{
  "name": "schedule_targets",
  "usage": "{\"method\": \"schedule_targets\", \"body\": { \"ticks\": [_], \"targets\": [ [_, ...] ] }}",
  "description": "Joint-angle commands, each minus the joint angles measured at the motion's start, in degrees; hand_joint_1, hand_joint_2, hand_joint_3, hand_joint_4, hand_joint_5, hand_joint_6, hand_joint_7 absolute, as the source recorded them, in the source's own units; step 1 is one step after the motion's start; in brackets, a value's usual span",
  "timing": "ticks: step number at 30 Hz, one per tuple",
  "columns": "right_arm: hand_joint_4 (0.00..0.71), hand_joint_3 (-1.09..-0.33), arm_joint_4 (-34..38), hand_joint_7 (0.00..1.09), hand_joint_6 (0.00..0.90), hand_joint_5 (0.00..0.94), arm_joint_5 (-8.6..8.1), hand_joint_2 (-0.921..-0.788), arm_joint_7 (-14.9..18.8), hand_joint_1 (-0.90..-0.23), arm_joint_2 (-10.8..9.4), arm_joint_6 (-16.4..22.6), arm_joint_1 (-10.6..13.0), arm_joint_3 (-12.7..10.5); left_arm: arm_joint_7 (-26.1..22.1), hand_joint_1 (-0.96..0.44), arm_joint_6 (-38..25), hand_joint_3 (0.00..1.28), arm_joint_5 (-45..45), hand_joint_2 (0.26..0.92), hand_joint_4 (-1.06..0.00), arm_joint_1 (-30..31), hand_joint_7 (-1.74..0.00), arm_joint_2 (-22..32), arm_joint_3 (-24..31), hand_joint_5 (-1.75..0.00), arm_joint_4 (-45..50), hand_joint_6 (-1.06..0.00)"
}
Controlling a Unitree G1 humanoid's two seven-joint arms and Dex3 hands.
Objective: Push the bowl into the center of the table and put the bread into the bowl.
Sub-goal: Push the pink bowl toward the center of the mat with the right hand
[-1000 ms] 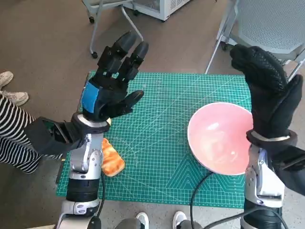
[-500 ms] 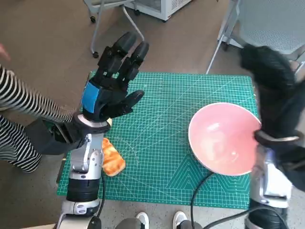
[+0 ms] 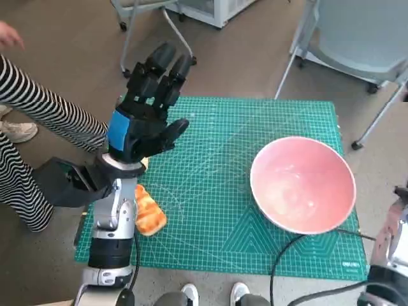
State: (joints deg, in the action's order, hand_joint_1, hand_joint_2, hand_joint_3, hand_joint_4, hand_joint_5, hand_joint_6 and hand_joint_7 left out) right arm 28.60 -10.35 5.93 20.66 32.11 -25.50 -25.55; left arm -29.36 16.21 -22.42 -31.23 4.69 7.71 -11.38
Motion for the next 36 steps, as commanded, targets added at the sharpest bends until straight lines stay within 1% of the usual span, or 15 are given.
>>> {"method": "schedule_targets", "body": {
  "ticks": [1,5,8,12,14,17,19,24,28,36],
  "targets": [
    [0.078,-0.815,8.9,0.46,-0.001,0.000,-0.49,-0.921,-0.4,-0.628,0.5,2.4,1.0,-1.0,0.6,-0.46,0.3,0.35,0.3,0.921,-0.12,-0.7,-0.44,0.3,0.1,-0.06,0.2,0.00],
    [0.060,-0.866,16.2,0.43,-0.001,0.000,-1.12,-0.921,0.0,-0.582,0.8,3.7,0.5,-1.5,0.7,-0.46,0.0,0.35,0.2,0.921,-0.12,-0.9,-0.44,0.5,0.1,-0.06,0.1,0.00],
    [0.056,-0.879,21.9,0.42,-0.001,0.001,-1.92,-0.921,0.7,-0.564,1.0,4.2,-0.3,-1.8,0.5,-0.46,0.0,0.35,0.0,0.921,-0.12,-1.1,-0.45,0.6,0.2,-0.06,-0.2,0.00],
    [0.053,-0.899,28.0,0.41,-0.001,0.000,-2.90,-0.921,1.4,-0.558,0.6,4.4,-1.1,-2.1,0.3,-0.46,0.0,0.35,-0.1,0.921,-0.12,-1.2,-0.45,0.8,0.2,-0.06,-0.3,0.00],
    [0.057,-0.897,30.4,0.41,0.004,0.002,-3.56,-0.921,1.8,-0.566,0.1,4.1,-1.6,-2.4,0.1,-0.46,0.1,0.35,-0.2,0.921,-0.12,-1.3,-0.45,0.9,0.2,-0.06,-0.5,0.00],
    [0.065,-0.866,33.5,0.42,0.016,0.006,-5.03,-0.921,3.0,-0.584,-1.1,3.3,-2.4,-2.6,-0.4,-0.46,0.4,0.35,-0.2,0.921,-0.12,-1.6,-0.45,1.2,0.4,-0.06,-1.0,0.00],
    [0.068,-0.837,34.8,0.42,0.021,0.007,-5.53,-0.921,3.6,-0.600,-1.9,3.2,-2.8,-2.5,-0.7,-0.46,0.5,0.35,-0.3,0.921,-0.12,-1.7,-0.45,1.4,0.5,-0.06,-1.3,0.00],
    [0.069,-0.776,37.0,0.42,0.030,0.005,-5.68,-0.921,4.9,-0.627,-3.9,3.1,-3.8,-1.4,-1.3,-0.46,0.9,0.35,-0.2,0.921,-0.13,-1.9,-0.46,2.1,0.6,-0.05,-1.8,0.00],
    [0.069,-0.764,38.2,0.42,0.032,0.004,-5.06,-0.921,5.4,-0.630,-5.3,3.5,-4.6,-0.2,-1.5,-0.46,0.8,0.34,-0.1,0.921,-0.12,-1.9,-0.46,2.6,0.6,-0.05,-1.6,0.00],
    [0.070,-0.771,39.3,0.41,0.038,0.004,-5.26,-0.921,7.0,-0.626,-8.0,3.1,-7.1,1.0,-1.2,-0.46,-0.4,0.34,-0.1,0.921,-0.12,-1.7,-0.46,3.7,0.8,-0.05,-0.5,0.00]
  ]
}}
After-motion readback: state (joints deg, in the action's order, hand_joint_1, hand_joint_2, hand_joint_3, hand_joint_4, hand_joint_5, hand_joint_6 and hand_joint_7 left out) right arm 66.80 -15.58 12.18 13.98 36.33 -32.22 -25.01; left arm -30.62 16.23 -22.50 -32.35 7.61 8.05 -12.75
